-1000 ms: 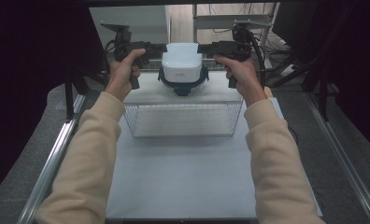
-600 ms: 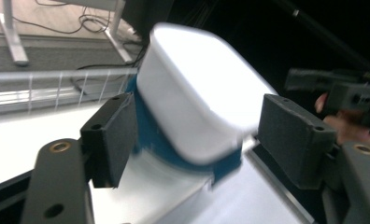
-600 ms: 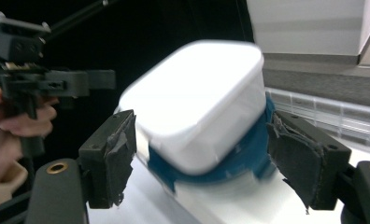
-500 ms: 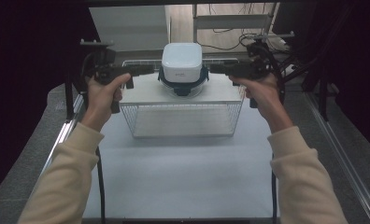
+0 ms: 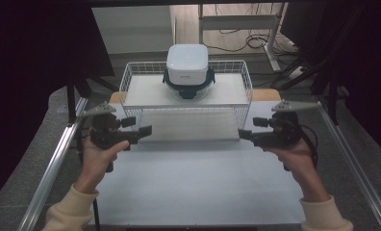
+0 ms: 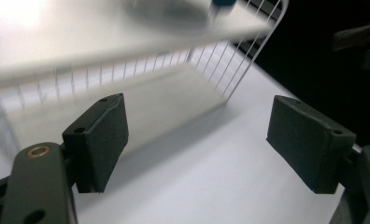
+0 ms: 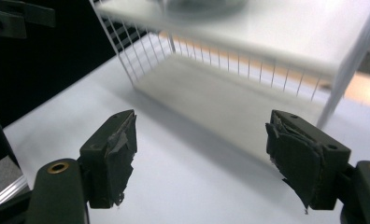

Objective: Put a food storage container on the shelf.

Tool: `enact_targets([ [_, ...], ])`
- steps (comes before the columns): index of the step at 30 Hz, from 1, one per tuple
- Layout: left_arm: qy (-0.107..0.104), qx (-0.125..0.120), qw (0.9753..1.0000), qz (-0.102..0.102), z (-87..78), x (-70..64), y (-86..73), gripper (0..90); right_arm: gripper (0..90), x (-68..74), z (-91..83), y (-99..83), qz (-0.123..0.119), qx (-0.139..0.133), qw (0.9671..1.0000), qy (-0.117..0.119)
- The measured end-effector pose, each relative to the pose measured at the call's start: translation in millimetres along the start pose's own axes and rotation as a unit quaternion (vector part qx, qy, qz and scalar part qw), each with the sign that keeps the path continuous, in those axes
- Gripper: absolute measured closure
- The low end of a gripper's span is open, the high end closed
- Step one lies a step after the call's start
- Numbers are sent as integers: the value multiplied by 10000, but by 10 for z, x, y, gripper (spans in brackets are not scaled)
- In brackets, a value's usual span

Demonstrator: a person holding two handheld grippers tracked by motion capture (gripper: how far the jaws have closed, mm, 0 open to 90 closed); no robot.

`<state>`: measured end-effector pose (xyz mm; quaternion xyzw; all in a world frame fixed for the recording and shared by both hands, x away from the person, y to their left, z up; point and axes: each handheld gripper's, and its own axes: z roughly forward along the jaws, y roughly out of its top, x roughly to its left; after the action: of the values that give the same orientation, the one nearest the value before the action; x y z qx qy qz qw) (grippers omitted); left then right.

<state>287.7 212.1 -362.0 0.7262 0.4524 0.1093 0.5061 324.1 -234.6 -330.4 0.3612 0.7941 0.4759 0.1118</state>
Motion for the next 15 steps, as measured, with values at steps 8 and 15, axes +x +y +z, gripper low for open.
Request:
enact_targets([
  [8,226,328,9992,-31,78,46,-592,202,241,67,110,-625,147,300,9994,51],
  [15,277,832,9960,-148,265,128,-974,201,241,45,355,-976,325,779,9964,0],
])
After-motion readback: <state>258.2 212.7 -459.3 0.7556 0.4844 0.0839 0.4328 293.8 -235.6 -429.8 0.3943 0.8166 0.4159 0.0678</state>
